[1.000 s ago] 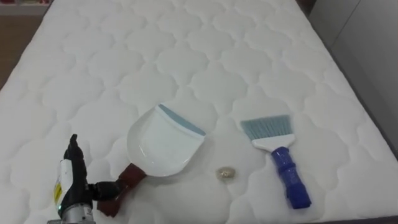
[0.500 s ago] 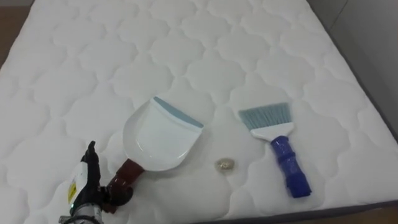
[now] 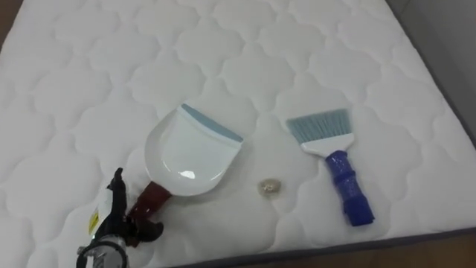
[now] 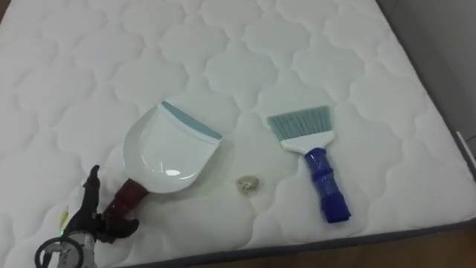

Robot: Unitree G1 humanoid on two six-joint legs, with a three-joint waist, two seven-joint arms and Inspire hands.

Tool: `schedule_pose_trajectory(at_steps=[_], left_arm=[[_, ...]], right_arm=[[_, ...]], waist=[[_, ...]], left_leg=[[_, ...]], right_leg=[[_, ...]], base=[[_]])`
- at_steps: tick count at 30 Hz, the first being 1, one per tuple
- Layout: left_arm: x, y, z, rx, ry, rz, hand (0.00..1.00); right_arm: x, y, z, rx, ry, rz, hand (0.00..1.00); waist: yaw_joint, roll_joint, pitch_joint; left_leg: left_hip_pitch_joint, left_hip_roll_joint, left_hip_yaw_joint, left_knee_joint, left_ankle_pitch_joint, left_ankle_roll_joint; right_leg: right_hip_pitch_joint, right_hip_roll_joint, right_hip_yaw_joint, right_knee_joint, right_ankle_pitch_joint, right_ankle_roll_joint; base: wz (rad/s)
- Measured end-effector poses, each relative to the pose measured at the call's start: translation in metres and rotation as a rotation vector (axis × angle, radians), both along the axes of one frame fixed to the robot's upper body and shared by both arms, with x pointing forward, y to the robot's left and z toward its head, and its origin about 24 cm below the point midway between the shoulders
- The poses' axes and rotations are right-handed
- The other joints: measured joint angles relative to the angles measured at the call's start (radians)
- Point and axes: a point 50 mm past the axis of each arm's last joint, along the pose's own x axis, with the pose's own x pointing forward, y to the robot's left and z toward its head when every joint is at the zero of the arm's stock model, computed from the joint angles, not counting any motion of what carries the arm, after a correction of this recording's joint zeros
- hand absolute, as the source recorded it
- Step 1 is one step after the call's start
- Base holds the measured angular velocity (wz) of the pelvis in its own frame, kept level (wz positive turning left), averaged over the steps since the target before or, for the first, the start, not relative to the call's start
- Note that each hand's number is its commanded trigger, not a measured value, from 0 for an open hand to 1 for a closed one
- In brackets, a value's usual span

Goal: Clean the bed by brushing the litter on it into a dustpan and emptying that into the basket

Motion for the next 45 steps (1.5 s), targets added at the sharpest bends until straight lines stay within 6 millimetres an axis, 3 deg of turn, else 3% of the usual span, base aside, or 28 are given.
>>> schedule_pose_trajectory(at_steps=[19,23,25,31,32,33,34,39,45], left_arm=[[0.011,-0.002,-0.006,0.019,0.093,-0.006,0.00],[0.016,-0.003,-0.004,0.022,0.082,-0.003,0.00],[0.019,-0.003,-0.002,0.018,0.064,0.010,0.00],[0.027,-0.004,0.004,0.006,0.017,0.030,0.00],[0.028,-0.004,0.004,0.005,0.013,0.030,0.05],[0.029,-0.004,0.005,0.001,0.007,0.033,0.78],[0.030,-0.004,0.006,-0.002,0.004,0.035,1.00],[0.032,-0.003,0.007,-0.013,-0.008,0.053,1.00],[0.044,0.018,0.021,0.050,-0.051,0.088,1.00]], right_arm=[[0.016,0.002,0.001,-0.018,0.016,0.047,0.00],[0.021,0.005,0.001,-0.017,0.010,0.079,0.00],[0.025,0.006,0.002,-0.017,0.001,0.083,0.00],[0.032,0.004,0.004,-0.045,-0.016,0.079,0.00],[0.032,0.005,0.004,-0.050,-0.017,0.088,0.00],[0.033,0.006,0.004,-0.056,-0.016,0.103,0.00],[0.033,0.006,0.004,-0.057,-0.015,0.108,0.00],[0.032,0.006,0.004,-0.059,-0.015,0.104,0.00],[0.033,0.006,0.004,-0.057,-0.014,0.109,0.00]], waist=[[-0.001,-0.010,0.0065],[0.001,-0.016,0.0108],[0.000,-0.017,0.0171],[0.000,-0.009,0.0236],[0.002,-0.008,0.0237],[0.002,-0.007,0.0240],[0.001,-0.007,0.0246],[-0.004,-0.002,0.0279],[-0.009,-0.001,0.0283]], left_leg=[[-0.072,0.001,-0.004,-0.001,0.001,-0.001],[-0.080,0.002,-0.005,-0.002,0.004,-0.005],[-0.088,0.003,-0.005,-0.002,0.004,-0.005],[-0.123,0.005,-0.005,0.002,0.007,-0.005],[-0.128,0.005,-0.005,0.003,0.007,-0.005],[-0.135,0.006,-0.006,0.009,0.007,-0.006],[-0.138,0.006,-0.006,0.012,0.007,-0.006],[-0.145,0.010,-0.005,0.018,0.007,-0.006],[-0.154,0.010,-0.006,0.026,0.008,-0.006]], right_leg=[[-0.079,0.001,-0.005,0.005,0.000,0.000],[-0.088,0.001,-0.005,0.001,0.000,0.000],[-0.091,-0.002,-0.007,0.001,0.000,0.000],[-0.130,-0.003,-0.018,0.020,0.001,-0.001],[-0.134,-0.003,-0.019,0.020,0.001,-0.002],[-0.137,-0.003,-0.021,0.020,0.002,-0.003],[-0.139,-0.004,-0.024,0.020,0.002,-0.004],[-0.141,-0.002,-0.033,0.020,0.004,-0.007],[-0.143,-0.003,-0.033,0.019,0.006,-0.010]], base=[[-0.01],[0.05],[0.00],[0.00],[0.00],[0.03],[0.06],[0.02],[0.02]])
